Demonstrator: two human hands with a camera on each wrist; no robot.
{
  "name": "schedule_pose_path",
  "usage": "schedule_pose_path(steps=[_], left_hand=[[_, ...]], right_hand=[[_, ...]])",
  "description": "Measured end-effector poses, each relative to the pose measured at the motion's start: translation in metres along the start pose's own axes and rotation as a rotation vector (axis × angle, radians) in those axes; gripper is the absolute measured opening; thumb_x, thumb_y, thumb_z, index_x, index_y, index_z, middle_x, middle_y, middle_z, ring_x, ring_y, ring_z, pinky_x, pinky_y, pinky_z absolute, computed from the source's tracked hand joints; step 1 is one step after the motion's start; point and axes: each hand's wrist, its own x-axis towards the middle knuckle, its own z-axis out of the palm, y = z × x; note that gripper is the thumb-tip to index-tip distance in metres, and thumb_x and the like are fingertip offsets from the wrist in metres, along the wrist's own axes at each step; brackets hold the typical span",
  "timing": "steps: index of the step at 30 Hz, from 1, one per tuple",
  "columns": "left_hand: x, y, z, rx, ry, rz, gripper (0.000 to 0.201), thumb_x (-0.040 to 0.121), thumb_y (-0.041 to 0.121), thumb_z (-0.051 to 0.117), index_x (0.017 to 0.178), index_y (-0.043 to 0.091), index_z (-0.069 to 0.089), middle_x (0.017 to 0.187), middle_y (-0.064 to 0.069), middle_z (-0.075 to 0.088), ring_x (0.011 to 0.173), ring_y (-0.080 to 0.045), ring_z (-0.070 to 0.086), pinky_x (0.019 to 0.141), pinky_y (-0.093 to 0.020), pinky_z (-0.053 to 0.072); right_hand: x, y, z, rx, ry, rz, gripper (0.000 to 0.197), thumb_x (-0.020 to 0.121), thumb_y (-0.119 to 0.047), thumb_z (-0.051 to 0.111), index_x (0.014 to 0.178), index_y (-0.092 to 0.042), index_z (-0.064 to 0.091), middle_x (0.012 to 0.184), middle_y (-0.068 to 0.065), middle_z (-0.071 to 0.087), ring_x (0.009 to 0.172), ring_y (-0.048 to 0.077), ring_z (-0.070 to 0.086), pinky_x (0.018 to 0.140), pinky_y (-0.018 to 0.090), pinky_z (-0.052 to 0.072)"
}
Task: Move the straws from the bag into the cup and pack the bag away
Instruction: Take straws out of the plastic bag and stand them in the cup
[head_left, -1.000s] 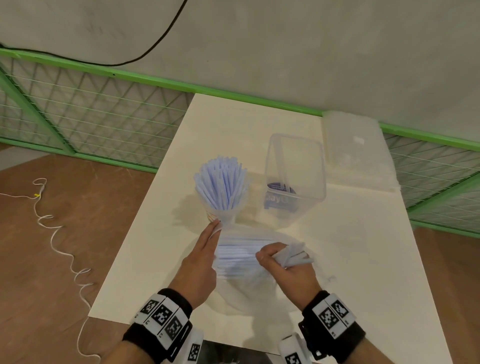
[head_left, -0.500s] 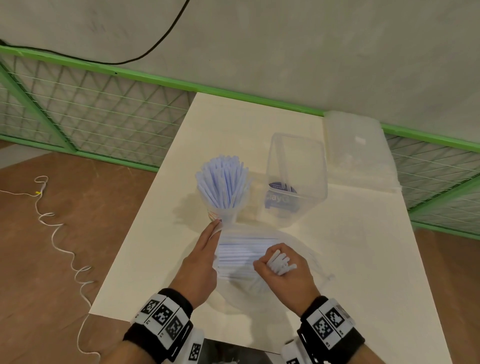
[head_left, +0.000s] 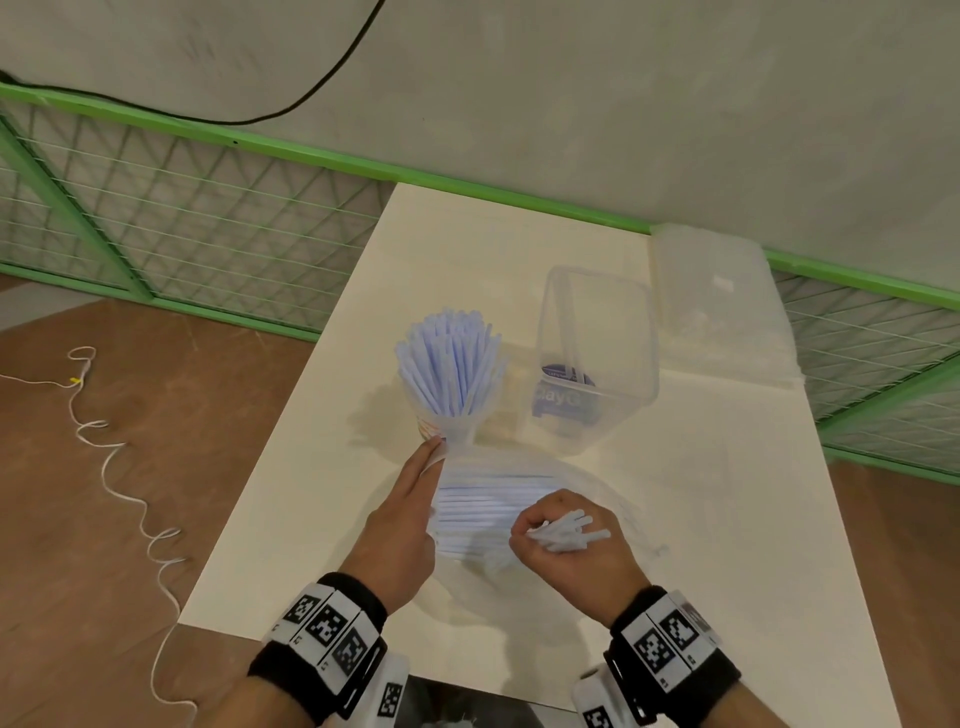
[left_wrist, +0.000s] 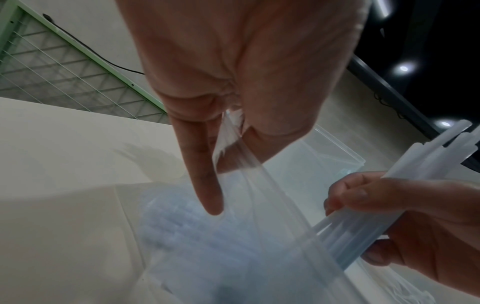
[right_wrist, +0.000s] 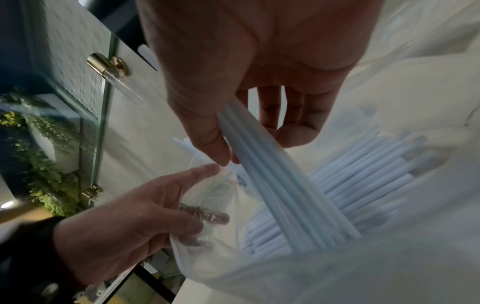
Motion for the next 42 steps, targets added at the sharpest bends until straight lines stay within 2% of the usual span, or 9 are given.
schedule_pose_path(steps=[4,9,14,19,24,28,33,37,42], left_hand=[[0.0,0.002,-0.001,0.005,0.002,-0.003,0.096,0.077,-0.017,0.042,0.153,0.034,0.015,0.157,0.029,-0.001,0.126,-0.011,0.048,0.086,-0.007,0.037],[-0.001,-0.001,-0.003,0.01,0.014,0.002,0.095,0.077,-0.017,0.041,0.153,0.033,0.014,0.157,0.03,-0.001,0.125,-0.012,0.048,0.086,-0.01,0.04],[-0.006,0.001,-0.006,-0.003,0.016,0.02,0.097,0.076,-0.019,0.041,0.153,0.033,0.015,0.154,0.034,-0.002,0.122,-0.007,0.048,0.093,-0.016,0.046],[-0.007,-0.002,-0.007,-0.003,0.028,0.033,0.097,0.076,-0.019,0.041,0.153,0.034,0.014,0.155,0.033,-0.003,0.129,-0.005,0.042,0.101,-0.024,0.046],[-0.009,-0.003,-0.007,-0.004,0.023,0.002,0.094,0.079,-0.017,0.041,0.154,0.032,0.013,0.155,0.033,-0.006,0.127,-0.007,0.044,0.097,-0.013,0.042],[-0.007,-0.001,-0.008,-0.008,0.027,0.019,0.095,0.075,-0.019,0.039,0.153,0.03,0.016,0.154,0.035,-0.004,0.13,-0.003,0.041,0.097,-0.019,0.045],[-0.006,-0.002,-0.009,-0.01,0.03,0.022,0.095,0.076,-0.018,0.039,0.153,0.032,0.015,0.154,0.034,-0.004,0.128,-0.006,0.043,0.097,-0.023,0.047],[-0.007,0.0,-0.009,-0.02,0.029,-0.008,0.097,0.078,-0.017,0.04,0.152,0.038,0.012,0.153,0.036,-0.005,0.125,-0.01,0.048,0.095,-0.022,0.048],[-0.005,0.001,-0.009,-0.025,0.024,-0.011,0.096,0.078,-0.018,0.04,0.153,0.036,0.011,0.153,0.036,-0.006,0.126,-0.011,0.047,0.097,-0.014,0.042]], right_hand=[[0.011,-0.009,-0.003,-0.104,-0.053,-0.006,0.019,0.078,-0.019,0.07,0.06,-0.018,0.063,0.058,-0.006,0.06,0.052,0.002,0.052,0.053,0.015,0.043],[0.037,-0.075,-0.039,0.065,0.025,-0.114,0.017,0.079,-0.002,0.069,0.069,0.008,0.061,0.063,0.022,0.063,0.049,0.017,0.059,0.051,0.032,0.049],[0.081,-0.144,-0.073,0.127,0.142,-0.295,0.016,0.079,-0.008,0.076,0.067,-0.013,0.067,0.063,0.009,0.068,0.051,0.024,0.065,0.051,0.026,0.05],[0.116,-0.167,-0.066,0.01,0.111,-0.287,0.011,0.076,-0.018,0.077,0.072,-0.012,0.07,0.068,0.007,0.071,0.054,0.024,0.068,0.055,0.032,0.056],[0.133,-0.157,-0.044,-0.101,0.098,-0.278,0.011,0.078,-0.022,0.076,0.072,-0.015,0.07,0.069,0.003,0.071,0.056,0.011,0.067,0.058,0.028,0.057],[0.14,-0.141,-0.032,-0.225,0.016,-0.275,0.031,0.074,-0.038,0.083,0.096,-0.022,0.068,0.091,-0.009,0.068,0.081,-0.001,0.063,0.074,0.021,0.051],[0.13,-0.136,-0.032,-0.128,0.273,-0.491,0.071,0.074,-0.039,0.083,0.133,-0.026,0.044,0.132,-0.006,0.046,0.106,0.003,0.05,0.082,0.01,0.043],[0.111,-0.126,-0.02,-0.349,0.25,-0.619,0.065,0.096,-0.042,0.055,0.149,-0.012,0.031,0.154,0.004,0.033,0.142,0.019,0.031,0.116,0.03,0.027],[0.108,-0.102,0.01,-0.733,0.016,-0.544,0.074,0.097,-0.059,0.023,0.154,-0.012,0.02,0.161,0.002,0.024,0.15,0.021,0.009,0.118,0.04,0.017]])
